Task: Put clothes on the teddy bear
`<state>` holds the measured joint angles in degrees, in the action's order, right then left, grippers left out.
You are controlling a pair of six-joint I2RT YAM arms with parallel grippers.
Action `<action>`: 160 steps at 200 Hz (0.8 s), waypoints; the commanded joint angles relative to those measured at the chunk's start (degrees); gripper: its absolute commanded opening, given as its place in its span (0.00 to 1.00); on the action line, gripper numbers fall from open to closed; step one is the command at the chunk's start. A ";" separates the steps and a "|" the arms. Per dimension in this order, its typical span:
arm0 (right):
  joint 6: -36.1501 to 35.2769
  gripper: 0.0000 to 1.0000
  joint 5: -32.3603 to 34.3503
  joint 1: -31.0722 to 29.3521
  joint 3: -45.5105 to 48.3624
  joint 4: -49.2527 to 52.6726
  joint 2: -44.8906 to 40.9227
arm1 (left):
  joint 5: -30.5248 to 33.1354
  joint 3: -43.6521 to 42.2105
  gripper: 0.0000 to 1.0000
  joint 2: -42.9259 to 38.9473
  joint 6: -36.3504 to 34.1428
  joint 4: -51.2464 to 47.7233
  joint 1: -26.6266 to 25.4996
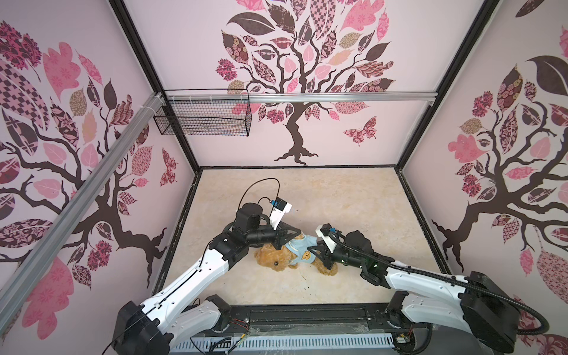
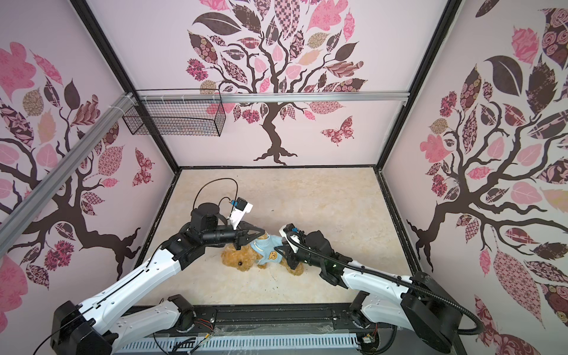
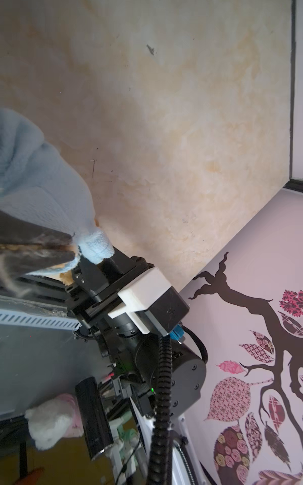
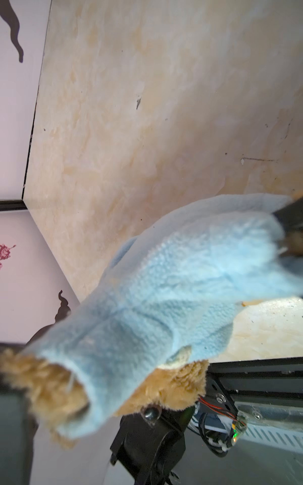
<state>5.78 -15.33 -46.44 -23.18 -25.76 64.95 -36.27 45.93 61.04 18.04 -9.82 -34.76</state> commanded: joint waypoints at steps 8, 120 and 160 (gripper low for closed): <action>-1.88 0.38 3.78 -0.14 -2.01 8.79 -1.42 | -1.27 -1.79 0.00 -0.52 2.45 6.51 0.04; -11.38 0.80 6.47 -0.30 -7.36 10.04 -11.73 | 0.62 -3.63 0.00 2.38 4.29 6.06 -1.39; -13.10 0.80 3.73 -4.83 -6.53 3.04 -9.01 | 2.80 -4.16 0.00 2.94 5.50 7.33 -3.85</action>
<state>-5.06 -9.91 -48.10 -28.75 -17.45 54.28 -34.65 43.27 63.61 22.37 -6.33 -37.34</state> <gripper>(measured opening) 0.803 0.048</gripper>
